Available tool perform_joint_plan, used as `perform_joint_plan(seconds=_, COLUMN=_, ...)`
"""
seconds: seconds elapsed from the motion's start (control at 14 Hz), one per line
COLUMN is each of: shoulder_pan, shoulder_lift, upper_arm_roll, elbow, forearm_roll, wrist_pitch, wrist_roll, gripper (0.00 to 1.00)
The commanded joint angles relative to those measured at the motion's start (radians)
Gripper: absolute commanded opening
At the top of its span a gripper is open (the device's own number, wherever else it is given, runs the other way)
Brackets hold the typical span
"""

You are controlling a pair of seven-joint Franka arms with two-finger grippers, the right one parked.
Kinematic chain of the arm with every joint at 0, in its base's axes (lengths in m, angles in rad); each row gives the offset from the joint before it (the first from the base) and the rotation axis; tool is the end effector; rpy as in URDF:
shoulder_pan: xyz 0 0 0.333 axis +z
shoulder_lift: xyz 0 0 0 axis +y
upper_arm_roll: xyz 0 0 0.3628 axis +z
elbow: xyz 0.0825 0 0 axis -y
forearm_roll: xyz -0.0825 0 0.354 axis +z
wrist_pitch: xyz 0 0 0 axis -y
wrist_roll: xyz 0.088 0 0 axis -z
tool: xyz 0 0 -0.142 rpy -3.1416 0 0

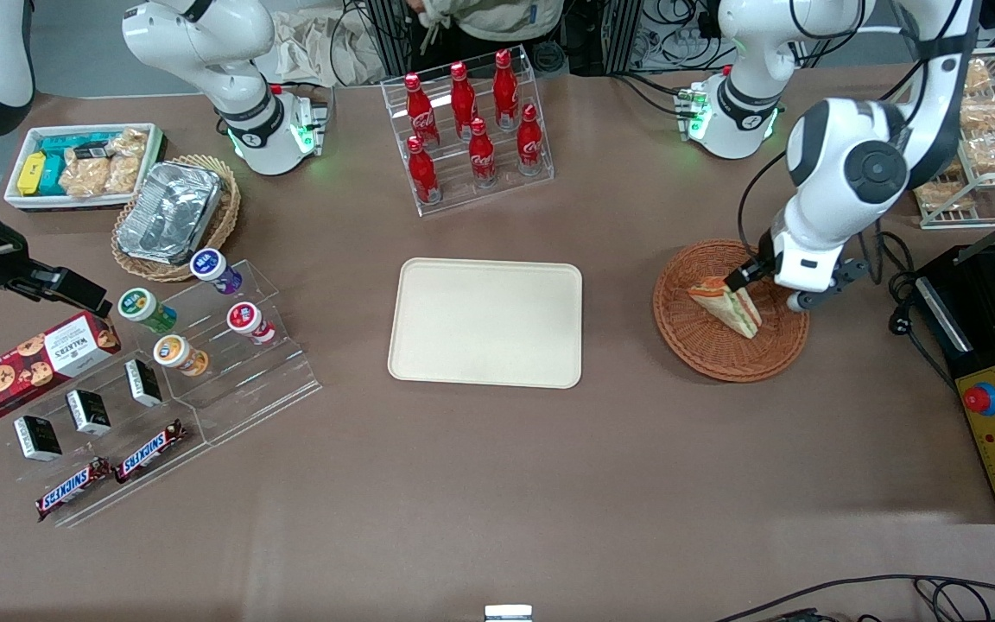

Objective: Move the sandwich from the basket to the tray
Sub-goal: 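Move the left gripper down over the wrapped sandwich in the wicker basket, then close the left gripper on the wrapped sandwich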

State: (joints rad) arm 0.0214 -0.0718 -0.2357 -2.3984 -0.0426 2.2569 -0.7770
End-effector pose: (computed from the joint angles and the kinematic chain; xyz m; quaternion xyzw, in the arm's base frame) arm 0.4376 -0.0980 0.3693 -0.9559 -0.2915 0.0350 0.0103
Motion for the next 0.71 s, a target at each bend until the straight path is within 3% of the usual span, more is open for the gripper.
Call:
perform_joint_plan(seconds=0.0, shoulder_pan=-0.026, shoulder_lift=0.050, upper_arm_roll=-0.008, elbow=0.001, forearm_roll=-0.007, wrist_pitch=0.062, wrist_roll=-0.105, gripper=1.00)
perform_joint_plan(seconds=0.64, shoulder_pan=-0.028, shoulder_lift=0.108, upper_arm_roll=-0.001, elbow=-0.116, forearm_roll=0.016, wrist_pitch=0.263, wrist_roll=-0.110, gripper=1.00)
